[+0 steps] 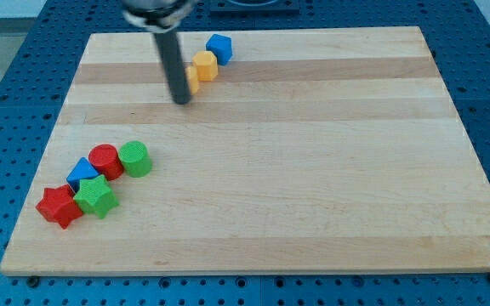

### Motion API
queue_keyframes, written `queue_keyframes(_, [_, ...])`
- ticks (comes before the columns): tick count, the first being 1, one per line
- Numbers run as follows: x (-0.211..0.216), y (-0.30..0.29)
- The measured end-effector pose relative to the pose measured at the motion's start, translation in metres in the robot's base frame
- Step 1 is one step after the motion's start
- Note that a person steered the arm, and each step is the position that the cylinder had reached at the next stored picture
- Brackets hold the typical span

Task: Push the yellow hexagon blue cube into the grup of the blocks

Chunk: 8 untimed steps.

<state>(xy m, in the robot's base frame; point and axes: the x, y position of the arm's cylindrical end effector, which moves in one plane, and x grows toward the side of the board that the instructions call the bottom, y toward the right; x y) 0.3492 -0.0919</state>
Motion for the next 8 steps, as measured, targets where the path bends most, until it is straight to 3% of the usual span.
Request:
queue_keyframes(2, [-0.094, 0.116])
queue_keyframes(3, [-0.155, 0.098])
queue_keyframes(4, [-0.154, 0.016])
queue_keyframes(5, [-0.132, -0.001])
queue_keyframes(6, [-0.157, 0.004])
queue_keyframes(8, [-0.145, 0.039])
